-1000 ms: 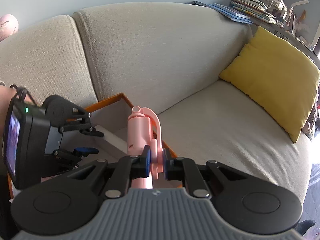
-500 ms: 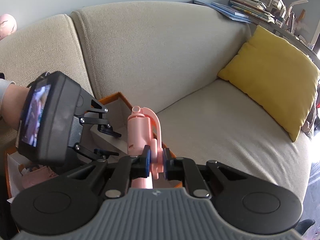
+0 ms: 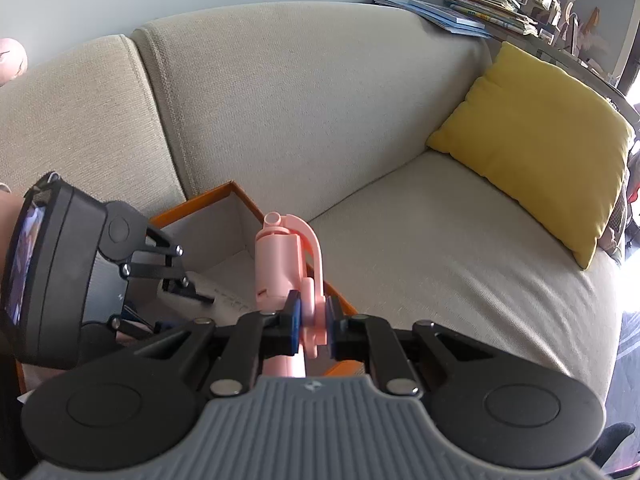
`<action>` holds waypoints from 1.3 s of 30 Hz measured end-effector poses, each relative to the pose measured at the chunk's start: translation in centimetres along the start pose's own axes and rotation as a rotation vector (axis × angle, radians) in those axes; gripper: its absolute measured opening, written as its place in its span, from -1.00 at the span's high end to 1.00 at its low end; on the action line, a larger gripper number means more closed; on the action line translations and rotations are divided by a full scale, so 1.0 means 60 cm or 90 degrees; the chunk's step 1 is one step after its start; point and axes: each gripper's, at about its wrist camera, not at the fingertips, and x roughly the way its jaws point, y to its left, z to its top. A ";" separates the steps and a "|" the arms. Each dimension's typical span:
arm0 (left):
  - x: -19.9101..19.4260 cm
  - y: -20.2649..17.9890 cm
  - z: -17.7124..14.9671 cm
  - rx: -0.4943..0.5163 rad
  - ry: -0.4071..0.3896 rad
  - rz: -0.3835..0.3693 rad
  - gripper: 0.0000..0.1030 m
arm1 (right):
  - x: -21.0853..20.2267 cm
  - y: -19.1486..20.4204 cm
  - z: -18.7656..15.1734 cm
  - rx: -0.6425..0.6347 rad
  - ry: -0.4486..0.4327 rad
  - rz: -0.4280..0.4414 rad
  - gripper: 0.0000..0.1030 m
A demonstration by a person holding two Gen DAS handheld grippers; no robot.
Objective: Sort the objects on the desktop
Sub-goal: 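Lower the white box into the orange box and open the left gripper, then lower the pink selfie stick into the box beside the white box with the right gripper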
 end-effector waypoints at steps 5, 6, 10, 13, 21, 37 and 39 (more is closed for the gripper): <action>0.001 0.012 -0.014 -0.065 0.027 -0.023 0.52 | -0.006 0.002 -0.005 0.005 0.001 0.009 0.75; 0.002 0.020 -0.015 -0.095 0.042 -0.029 0.52 | -0.007 0.001 -0.005 0.007 0.003 0.014 0.75; 0.005 0.038 -0.021 -0.167 0.105 -0.001 0.52 | -0.002 0.009 -0.003 -0.003 0.016 0.045 0.75; 0.004 0.060 -0.027 -0.244 0.143 -0.016 0.52 | 0.002 0.026 0.002 -0.039 0.010 0.046 0.75; 0.031 0.112 -0.039 -0.330 0.181 -0.002 0.48 | 0.030 0.036 0.013 -0.050 0.019 0.047 0.75; 0.067 0.150 -0.039 -0.399 0.174 0.014 0.34 | 0.070 0.042 0.039 -0.032 0.023 0.054 0.76; 0.070 0.161 -0.036 -0.411 0.154 0.013 0.33 | 0.071 0.042 0.037 -0.040 0.025 0.049 0.76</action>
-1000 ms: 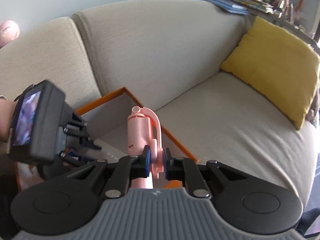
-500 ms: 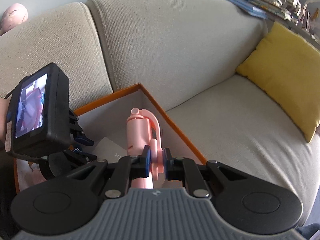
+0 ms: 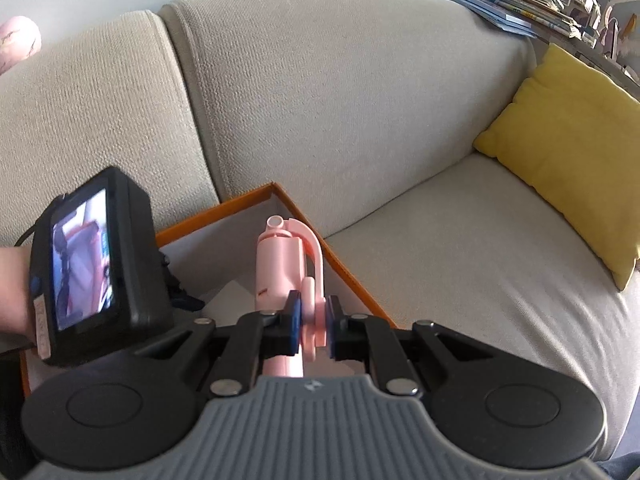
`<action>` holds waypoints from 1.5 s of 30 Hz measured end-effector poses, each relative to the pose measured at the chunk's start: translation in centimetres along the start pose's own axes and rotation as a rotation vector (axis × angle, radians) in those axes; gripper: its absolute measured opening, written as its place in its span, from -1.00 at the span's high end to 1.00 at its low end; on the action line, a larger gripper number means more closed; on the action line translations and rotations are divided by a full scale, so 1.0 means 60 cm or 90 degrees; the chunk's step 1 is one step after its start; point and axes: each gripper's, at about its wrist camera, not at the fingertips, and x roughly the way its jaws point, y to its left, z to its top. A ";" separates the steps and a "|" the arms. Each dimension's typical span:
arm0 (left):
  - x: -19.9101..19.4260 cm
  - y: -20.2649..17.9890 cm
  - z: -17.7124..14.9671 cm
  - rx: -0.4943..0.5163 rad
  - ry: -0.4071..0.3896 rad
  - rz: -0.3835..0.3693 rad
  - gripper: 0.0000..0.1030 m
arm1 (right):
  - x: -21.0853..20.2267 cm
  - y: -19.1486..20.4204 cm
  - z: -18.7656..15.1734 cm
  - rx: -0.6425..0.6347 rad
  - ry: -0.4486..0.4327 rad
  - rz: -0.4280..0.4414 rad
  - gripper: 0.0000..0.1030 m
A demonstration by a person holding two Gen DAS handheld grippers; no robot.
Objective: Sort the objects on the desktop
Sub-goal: 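Lower the pink selfie stick into the box beside the white box with the right gripper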
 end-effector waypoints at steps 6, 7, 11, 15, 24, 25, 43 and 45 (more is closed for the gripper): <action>0.004 0.018 0.028 -0.013 -0.058 0.029 0.40 | 0.012 -0.005 -0.004 -0.022 0.004 -0.015 0.76; 0.005 0.019 0.032 -0.012 -0.064 0.032 0.41 | 0.014 -0.005 -0.004 -0.027 0.005 -0.016 0.76; 0.012 0.028 0.039 -0.014 -0.084 0.046 0.47 | 0.023 -0.003 -0.003 -0.044 0.006 -0.012 0.76; 0.010 0.039 0.038 -0.016 -0.090 0.033 0.48 | 0.026 0.001 -0.002 -0.066 0.001 -0.013 0.76; -0.083 0.073 0.008 -0.028 -0.101 0.014 0.47 | 0.037 0.034 -0.004 -0.176 -0.011 -0.012 0.76; -0.093 0.078 0.003 -0.030 -0.106 0.015 0.47 | 0.041 0.040 -0.006 -0.192 -0.012 -0.014 0.76; -0.106 0.112 -0.027 -0.044 -0.105 0.030 0.48 | 0.102 0.144 -0.086 -0.437 -0.019 -0.025 0.78; -0.105 0.115 -0.027 -0.043 -0.105 0.028 0.48 | 0.110 0.151 -0.087 -0.439 -0.015 -0.026 0.78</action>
